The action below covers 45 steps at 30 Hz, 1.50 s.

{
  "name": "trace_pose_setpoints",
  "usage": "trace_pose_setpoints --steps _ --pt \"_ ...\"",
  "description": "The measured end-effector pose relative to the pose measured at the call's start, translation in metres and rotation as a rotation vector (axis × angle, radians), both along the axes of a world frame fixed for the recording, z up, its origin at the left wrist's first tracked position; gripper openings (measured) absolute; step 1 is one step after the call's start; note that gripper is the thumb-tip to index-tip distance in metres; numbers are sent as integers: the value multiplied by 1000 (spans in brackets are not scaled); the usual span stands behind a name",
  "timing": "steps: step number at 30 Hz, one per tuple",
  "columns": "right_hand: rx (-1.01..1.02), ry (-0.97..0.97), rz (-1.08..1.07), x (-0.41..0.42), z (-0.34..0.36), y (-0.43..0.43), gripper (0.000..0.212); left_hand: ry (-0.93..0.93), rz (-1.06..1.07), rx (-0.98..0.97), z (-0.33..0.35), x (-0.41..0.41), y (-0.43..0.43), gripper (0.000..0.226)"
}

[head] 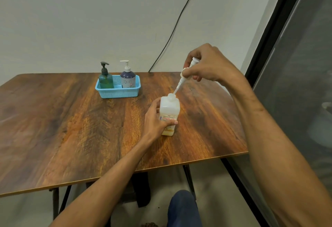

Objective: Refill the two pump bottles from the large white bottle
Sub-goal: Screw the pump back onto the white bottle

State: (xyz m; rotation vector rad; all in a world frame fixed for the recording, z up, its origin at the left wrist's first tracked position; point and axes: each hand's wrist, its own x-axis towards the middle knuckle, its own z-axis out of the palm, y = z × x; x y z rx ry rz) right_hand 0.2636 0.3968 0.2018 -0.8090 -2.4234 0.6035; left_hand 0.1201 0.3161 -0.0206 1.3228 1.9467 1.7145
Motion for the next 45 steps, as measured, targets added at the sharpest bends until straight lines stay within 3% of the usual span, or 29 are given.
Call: trace_pose_setpoints --steps 25,33,45 --pt "-31 -311 91 -40 -45 14 19 -14 -5 -4 3 2 -1 96" --pt "-62 -293 101 -49 -60 25 23 -19 13 -15 2 1 0 96" --pt "58 -420 209 -56 -53 30 22 -14 9 -29 0 0 2 96"
